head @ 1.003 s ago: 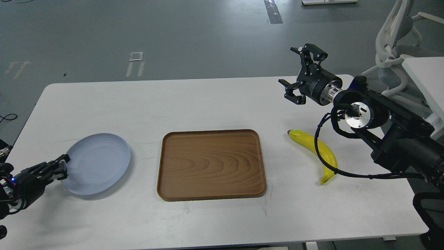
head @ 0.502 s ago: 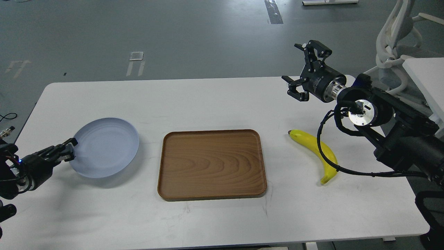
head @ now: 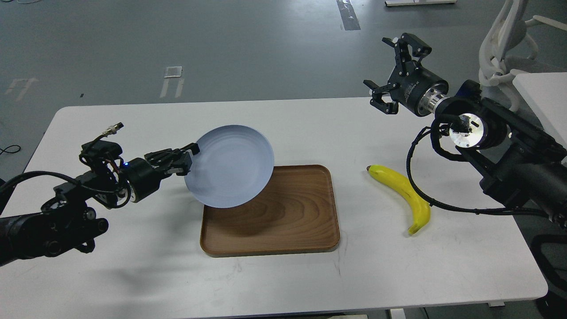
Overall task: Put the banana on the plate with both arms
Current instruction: 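Lift the plate with the left gripper and set it onto the wooden tray, then open the left gripper and raise it away from the plate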
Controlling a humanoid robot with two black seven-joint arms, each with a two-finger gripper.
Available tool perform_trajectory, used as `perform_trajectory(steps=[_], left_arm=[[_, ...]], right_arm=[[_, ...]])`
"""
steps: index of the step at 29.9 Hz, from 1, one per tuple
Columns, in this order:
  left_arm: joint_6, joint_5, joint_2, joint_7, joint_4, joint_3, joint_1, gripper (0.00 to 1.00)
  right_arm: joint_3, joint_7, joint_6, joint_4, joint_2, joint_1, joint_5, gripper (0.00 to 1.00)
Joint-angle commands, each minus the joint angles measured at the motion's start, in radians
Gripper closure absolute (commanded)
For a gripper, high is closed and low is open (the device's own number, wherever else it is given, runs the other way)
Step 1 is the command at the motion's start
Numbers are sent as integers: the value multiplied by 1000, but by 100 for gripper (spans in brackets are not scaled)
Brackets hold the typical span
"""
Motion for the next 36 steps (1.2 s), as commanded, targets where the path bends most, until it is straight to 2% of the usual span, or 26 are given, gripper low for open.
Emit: perform_trajectory(steps=[1, 7, 14, 28, 29, 31, 32, 34, 36], left_arm=[[-7, 0, -77, 0, 14, 94, -58, 100], [-38, 0, -191, 13, 143, 118, -67, 100], [-36, 0, -203, 16, 146, 180, -58, 100], [-36, 0, -240, 23, 163, 187, -47, 100], [-36, 0, -241, 23, 163, 187, -49, 81], [-36, 0, -241, 23, 163, 187, -49, 54], [-35, -2, -241, 20, 161, 185, -50, 28], [-36, -18, -241, 15, 140, 173, -58, 25], [-36, -20, -237, 13, 120, 171, -60, 16]], right_arm=[[4, 0, 0, -1, -1, 2, 0, 1], [13, 0, 0, 0, -18, 0, 0, 1], [13, 0, 0, -1, -20, 0, 0, 1], [11, 0, -2, -1, -20, 0, 0, 1], [13, 0, -2, -1, -20, 0, 0, 1], [13, 0, -2, -1, -20, 0, 0, 1], [13, 0, -2, -1, -23, 0, 0, 1], [11, 0, 0, -1, -27, 0, 0, 1], [11, 0, 0, -1, -27, -1, 0, 1]])
